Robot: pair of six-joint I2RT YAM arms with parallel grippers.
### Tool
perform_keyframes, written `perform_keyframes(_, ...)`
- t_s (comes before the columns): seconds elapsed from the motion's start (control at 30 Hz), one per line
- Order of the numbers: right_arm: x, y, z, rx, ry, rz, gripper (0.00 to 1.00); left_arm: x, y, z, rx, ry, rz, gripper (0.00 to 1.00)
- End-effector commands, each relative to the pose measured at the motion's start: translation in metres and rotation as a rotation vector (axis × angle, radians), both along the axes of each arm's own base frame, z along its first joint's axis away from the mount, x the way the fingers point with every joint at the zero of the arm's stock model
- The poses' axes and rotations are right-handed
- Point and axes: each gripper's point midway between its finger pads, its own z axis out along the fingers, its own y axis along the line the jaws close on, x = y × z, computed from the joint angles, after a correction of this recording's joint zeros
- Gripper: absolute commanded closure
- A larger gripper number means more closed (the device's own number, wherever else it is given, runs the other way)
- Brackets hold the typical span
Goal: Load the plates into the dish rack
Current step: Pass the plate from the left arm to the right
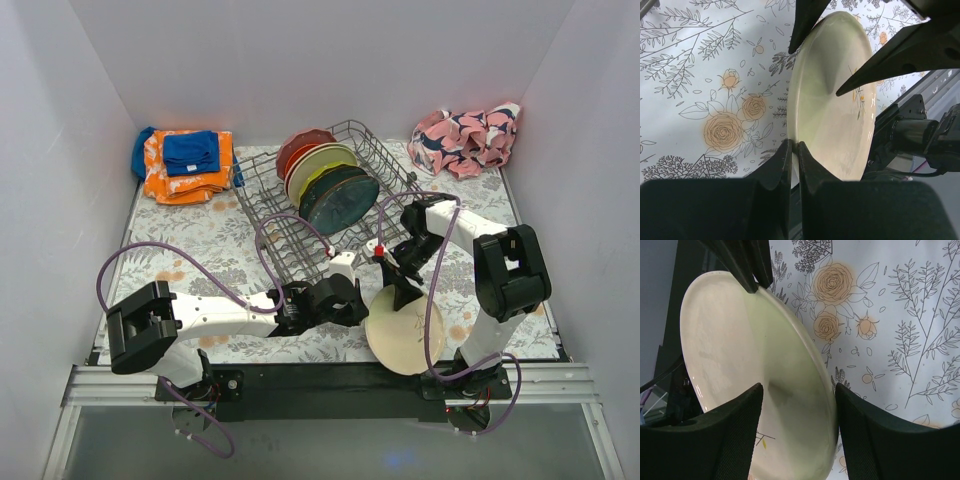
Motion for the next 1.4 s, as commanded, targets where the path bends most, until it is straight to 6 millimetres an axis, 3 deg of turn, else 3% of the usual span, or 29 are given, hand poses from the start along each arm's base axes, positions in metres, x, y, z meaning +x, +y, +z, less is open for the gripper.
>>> perform_keyframes(0.0, -0.009, 0.004, 0.001, 0.034, 0.051, 0.008, 0.37, -0.005, -0.018, 0.041, -0.119, -0.054, -0.065, 1.0)
perform_keyframes(0.33, -0.017, 0.0, -0.003, 0.018, 0.07, 0.01, 0.61, -0.002, -0.018, 0.037, -0.088, -0.083, -0.073, 1.0)
perform_keyframes(0.57, -0.02, 0.0, 0.001, 0.02, 0.063, 0.003, 0.71, -0.001, -0.02, 0.031, -0.068, -0.086, -0.079, 1.0)
perform_keyframes(0.8, -0.02, 0.001, 0.002, 0.024, 0.079, -0.013, 0.89, -0.001, -0.014, 0.023, -0.066, -0.057, -0.045, 1.0)
perform_keyframes(0.87, -0.02, 0.002, 0.003, 0.033, 0.082, -0.019, 0.99, -0.002, -0.009, 0.023, -0.077, -0.045, -0.032, 0.87)
perform_keyframes(0.93, -0.021, 0.002, 0.003, 0.036, 0.082, -0.019, 0.99, -0.005, -0.001, 0.015, -0.078, -0.015, -0.018, 0.7)
perform_keyframes(1.03, -0.022, 0.003, 0.003, 0.045, 0.083, -0.017, 0.99, -0.009, 0.005, 0.018, -0.122, 0.018, -0.017, 0.55)
perform_keyframes(1.17, -0.025, 0.003, 0.004, 0.056, 0.09, -0.02, 0.99, -0.015, 0.018, 0.008, -0.157, 0.081, -0.022, 0.46)
perform_keyframes(1.37, -0.027, 0.005, 0.009, 0.086, 0.073, -0.02, 0.99, -0.024, 0.027, -0.002, -0.2, 0.156, -0.078, 0.41)
